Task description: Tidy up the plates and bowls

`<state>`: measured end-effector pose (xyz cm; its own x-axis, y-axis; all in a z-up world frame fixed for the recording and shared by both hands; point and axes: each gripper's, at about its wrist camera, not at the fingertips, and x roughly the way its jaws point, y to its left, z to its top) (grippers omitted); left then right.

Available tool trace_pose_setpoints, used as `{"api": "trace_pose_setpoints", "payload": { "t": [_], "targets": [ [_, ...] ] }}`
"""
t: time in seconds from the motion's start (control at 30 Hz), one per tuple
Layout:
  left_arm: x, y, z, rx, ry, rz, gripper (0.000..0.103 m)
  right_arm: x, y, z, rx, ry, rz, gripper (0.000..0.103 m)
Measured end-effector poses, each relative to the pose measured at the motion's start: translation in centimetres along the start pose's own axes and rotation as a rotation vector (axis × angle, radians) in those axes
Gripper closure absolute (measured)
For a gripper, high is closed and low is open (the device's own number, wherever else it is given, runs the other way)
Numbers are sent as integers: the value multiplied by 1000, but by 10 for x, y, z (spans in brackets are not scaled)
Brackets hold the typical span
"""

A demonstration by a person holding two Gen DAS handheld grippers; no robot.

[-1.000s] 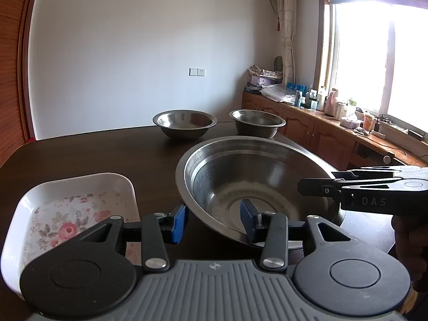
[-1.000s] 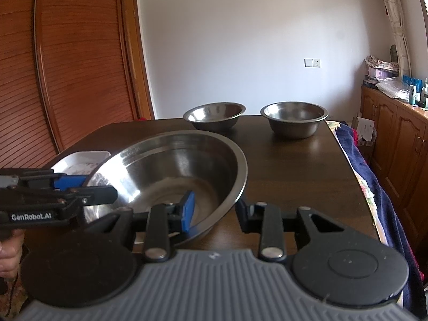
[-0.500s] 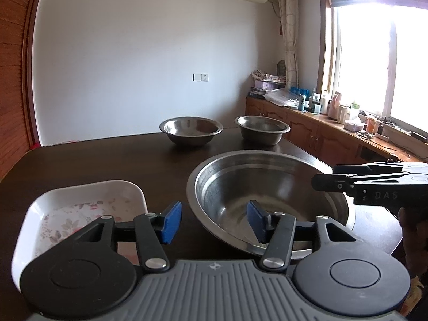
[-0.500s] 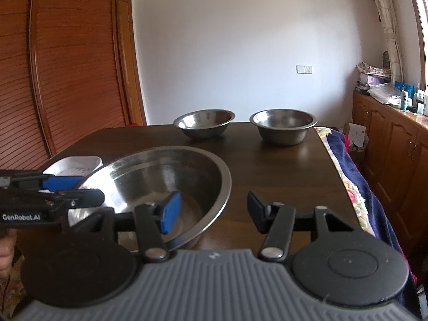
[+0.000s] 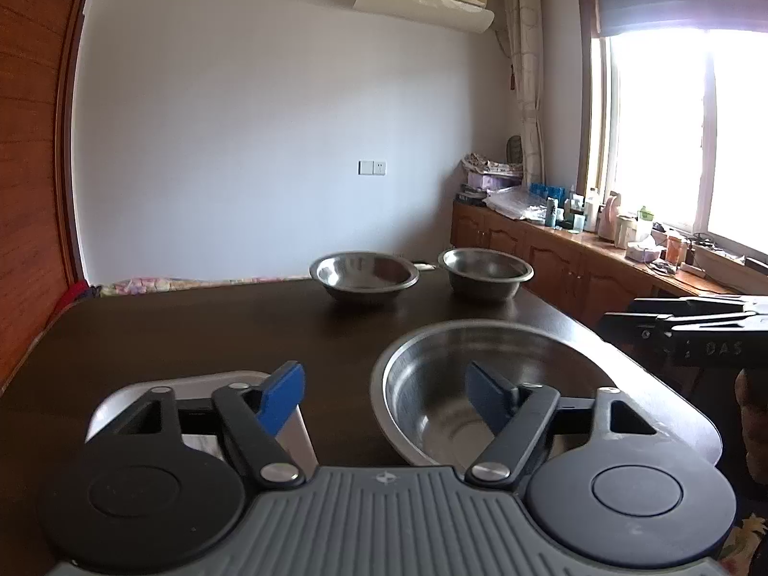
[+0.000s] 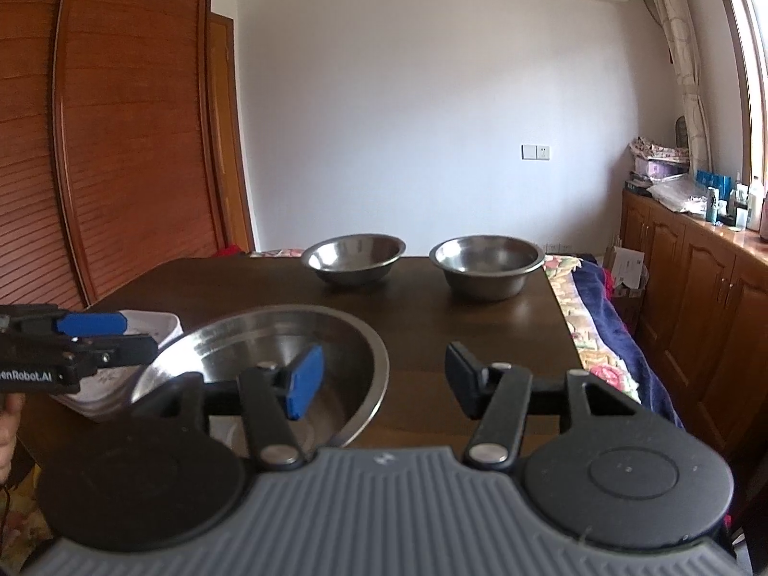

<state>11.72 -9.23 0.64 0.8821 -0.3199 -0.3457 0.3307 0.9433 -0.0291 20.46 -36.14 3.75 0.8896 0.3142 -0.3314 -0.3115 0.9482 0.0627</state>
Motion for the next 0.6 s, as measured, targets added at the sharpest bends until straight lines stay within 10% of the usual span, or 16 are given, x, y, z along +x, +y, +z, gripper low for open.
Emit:
{"api": "trace_pose_setpoints", "payload": {
  "t": [0.6],
  "targets": [
    [62, 23, 71, 62, -5, 7, 0, 49, -13, 73, -82, -2, 47, 25]
  ]
}}
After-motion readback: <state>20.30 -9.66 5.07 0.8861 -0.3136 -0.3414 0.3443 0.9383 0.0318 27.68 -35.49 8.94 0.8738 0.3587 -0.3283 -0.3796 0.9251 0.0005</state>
